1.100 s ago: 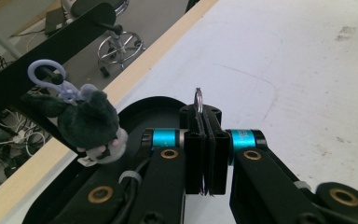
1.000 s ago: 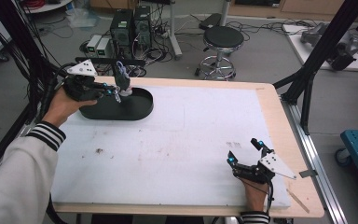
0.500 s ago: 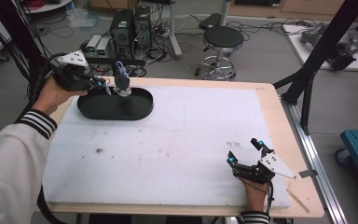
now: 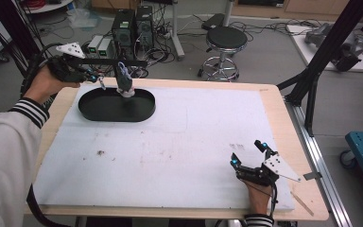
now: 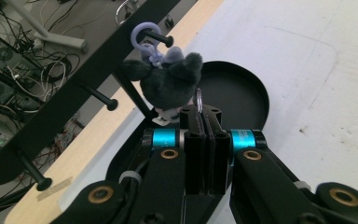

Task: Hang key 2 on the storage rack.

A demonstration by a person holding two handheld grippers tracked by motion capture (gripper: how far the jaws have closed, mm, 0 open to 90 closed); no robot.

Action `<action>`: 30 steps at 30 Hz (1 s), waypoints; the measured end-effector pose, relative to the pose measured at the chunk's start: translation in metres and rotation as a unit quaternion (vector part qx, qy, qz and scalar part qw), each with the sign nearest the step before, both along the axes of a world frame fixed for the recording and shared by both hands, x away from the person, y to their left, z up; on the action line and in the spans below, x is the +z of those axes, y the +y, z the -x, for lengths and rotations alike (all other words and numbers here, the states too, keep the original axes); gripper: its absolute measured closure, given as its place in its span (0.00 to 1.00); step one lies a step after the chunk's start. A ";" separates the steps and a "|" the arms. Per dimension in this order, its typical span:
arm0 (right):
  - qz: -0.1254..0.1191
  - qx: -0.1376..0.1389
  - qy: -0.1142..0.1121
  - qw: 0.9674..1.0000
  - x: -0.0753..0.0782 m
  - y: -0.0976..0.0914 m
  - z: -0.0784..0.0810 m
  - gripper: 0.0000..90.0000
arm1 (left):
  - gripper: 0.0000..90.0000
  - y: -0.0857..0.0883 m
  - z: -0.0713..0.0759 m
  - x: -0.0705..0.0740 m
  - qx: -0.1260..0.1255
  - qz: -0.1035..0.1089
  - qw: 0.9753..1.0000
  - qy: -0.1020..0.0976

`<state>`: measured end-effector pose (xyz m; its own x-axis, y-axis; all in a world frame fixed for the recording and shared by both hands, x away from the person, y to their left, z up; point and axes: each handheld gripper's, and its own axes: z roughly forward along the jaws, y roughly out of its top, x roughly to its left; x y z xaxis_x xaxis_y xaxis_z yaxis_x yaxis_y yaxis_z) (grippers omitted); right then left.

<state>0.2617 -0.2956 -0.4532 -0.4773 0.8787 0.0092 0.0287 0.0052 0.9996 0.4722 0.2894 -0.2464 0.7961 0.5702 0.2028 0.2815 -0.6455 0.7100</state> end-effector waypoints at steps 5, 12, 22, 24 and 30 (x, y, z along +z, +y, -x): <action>-0.002 0.000 0.001 1.000 0.000 0.000 0.000 0.01 | 0.98 0.000 -0.007 0.004 0.001 -0.019 1.000 0.002; -0.002 0.000 -0.002 1.000 0.000 0.000 0.001 0.01 | 0.98 0.002 -0.015 0.006 0.006 -0.036 0.999 0.010; -0.002 -0.001 -0.001 1.000 0.000 0.000 0.001 0.01 | 0.98 0.009 -0.028 -0.001 0.023 -0.043 0.999 0.016; -0.003 -0.001 -0.001 1.000 0.000 0.000 0.001 0.01 | 0.98 0.010 -0.030 -0.002 0.028 -0.045 0.998 0.016; -0.004 -0.002 0.000 1.000 0.000 0.000 0.001 0.01 | 0.98 0.007 -0.035 0.003 0.026 -0.052 0.998 0.014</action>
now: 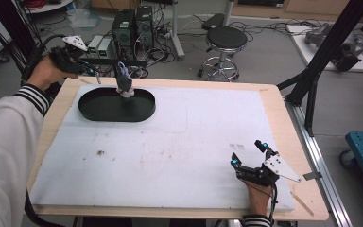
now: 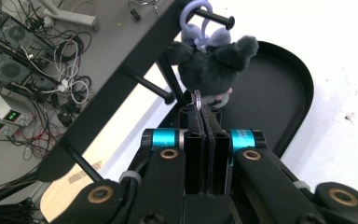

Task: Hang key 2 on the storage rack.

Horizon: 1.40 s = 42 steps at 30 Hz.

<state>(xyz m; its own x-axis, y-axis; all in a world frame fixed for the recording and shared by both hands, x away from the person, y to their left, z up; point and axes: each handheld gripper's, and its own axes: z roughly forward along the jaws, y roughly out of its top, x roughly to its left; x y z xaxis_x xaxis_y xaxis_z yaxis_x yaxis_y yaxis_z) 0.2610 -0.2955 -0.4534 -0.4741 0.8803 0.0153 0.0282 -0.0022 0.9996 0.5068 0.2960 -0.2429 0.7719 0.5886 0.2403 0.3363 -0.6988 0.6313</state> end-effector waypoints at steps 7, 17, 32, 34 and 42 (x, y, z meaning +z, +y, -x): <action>-0.002 -0.001 0.002 1.000 0.000 0.000 0.000 0.01 | 0.98 0.000 -0.006 -0.003 0.007 -0.001 1.000 0.006; -0.002 -0.002 0.001 1.000 0.000 0.000 0.000 0.01 | 0.98 -0.001 -0.013 -0.006 0.010 0.005 1.000 0.001; -0.003 -0.001 -0.001 1.000 0.000 -0.001 -0.001 0.01 | 0.98 0.001 -0.021 -0.009 0.014 0.010 1.000 -0.008; -0.003 -0.001 -0.001 1.000 0.000 -0.001 -0.001 0.01 | 0.98 0.001 -0.022 -0.009 0.017 0.014 1.000 -0.010; -0.003 -0.001 0.000 1.000 0.000 -0.001 0.000 0.01 | 0.98 0.001 -0.029 -0.010 0.031 0.019 0.999 -0.023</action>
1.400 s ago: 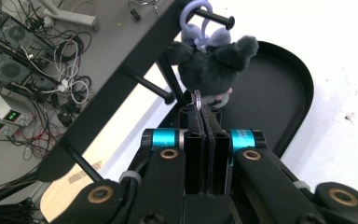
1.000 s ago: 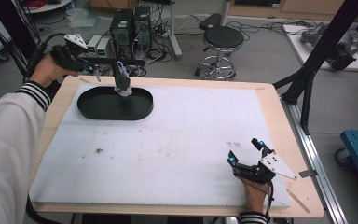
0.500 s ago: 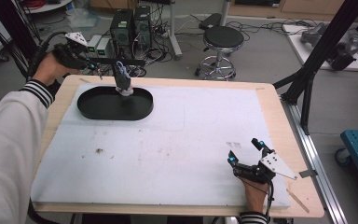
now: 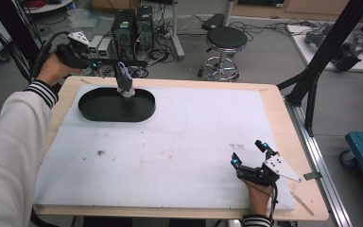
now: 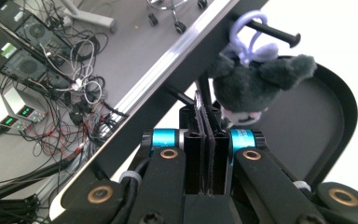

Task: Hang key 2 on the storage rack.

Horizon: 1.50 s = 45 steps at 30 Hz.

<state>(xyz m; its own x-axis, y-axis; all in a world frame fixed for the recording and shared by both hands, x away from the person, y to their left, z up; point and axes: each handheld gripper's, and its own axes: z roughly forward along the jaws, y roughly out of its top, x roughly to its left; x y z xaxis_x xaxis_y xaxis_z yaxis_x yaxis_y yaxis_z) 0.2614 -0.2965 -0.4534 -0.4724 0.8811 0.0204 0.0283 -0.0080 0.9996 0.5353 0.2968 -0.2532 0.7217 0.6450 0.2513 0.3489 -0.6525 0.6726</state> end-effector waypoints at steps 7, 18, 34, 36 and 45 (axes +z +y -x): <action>0.001 0.000 -0.001 1.000 0.000 0.000 0.000 0.01 | 0.98 0.000 -0.003 0.001 0.005 -0.002 1.000 -0.005; 0.000 0.000 0.001 1.000 0.000 0.001 0.000 0.01 | 0.90 -0.001 -0.004 -0.004 0.037 -0.004 0.999 -0.031; 0.001 0.000 0.001 1.000 0.000 0.001 0.000 0.01 | 0.02 0.002 0.038 0.012 0.026 0.135 0.981 -0.140; 0.000 0.000 0.003 1.000 0.000 0.001 0.000 0.01 | 0.02 0.001 0.054 0.017 0.006 0.155 0.976 -0.150; 0.004 0.001 0.000 1.000 0.000 0.001 0.000 0.01 | 0.02 0.008 0.122 0.006 -0.046 0.232 0.954 -0.184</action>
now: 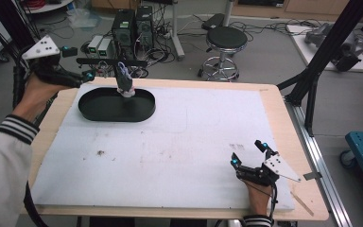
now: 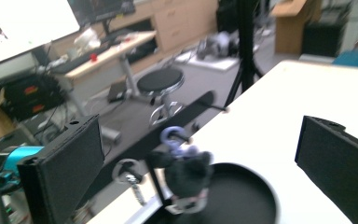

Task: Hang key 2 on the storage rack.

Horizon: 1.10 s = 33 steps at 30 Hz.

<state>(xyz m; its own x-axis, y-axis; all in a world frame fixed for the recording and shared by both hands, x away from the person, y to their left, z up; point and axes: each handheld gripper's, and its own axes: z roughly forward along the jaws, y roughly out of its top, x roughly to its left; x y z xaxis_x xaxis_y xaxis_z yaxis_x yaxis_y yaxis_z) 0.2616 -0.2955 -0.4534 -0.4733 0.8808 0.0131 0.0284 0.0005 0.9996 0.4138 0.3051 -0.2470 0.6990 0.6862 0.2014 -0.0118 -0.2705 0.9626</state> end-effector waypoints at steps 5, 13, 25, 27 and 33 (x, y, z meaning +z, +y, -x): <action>0.000 0.000 0.000 1.000 0.000 0.000 0.000 0.01 | 0.02 0.004 0.044 -0.021 -0.013 0.050 0.998 -0.024; -0.003 0.001 0.003 1.000 0.000 0.000 0.000 0.01 | 0.02 0.007 0.112 -0.086 -0.013 0.096 0.994 -0.055; -0.001 0.001 0.000 1.000 0.000 0.000 0.001 0.01 | 0.02 -0.009 0.137 -0.162 -0.002 0.124 0.992 -0.022; -0.001 0.001 0.000 1.000 0.000 0.000 0.001 0.01 | 0.02 -0.011 0.139 -0.173 -0.003 0.133 0.991 -0.013; -0.001 0.001 0.000 1.000 0.000 0.000 0.001 0.01 | 0.02 -0.013 0.138 -0.198 0.002 0.143 0.990 0.000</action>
<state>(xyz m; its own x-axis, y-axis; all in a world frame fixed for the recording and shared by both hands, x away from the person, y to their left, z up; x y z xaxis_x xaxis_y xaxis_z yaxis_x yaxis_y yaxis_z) 0.2609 -0.2955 -0.4534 -0.4747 0.8801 0.0145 0.0275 -0.0017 0.9996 0.2755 0.2920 -0.4455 0.6967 0.7173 -0.0014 -0.0116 0.0133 0.9998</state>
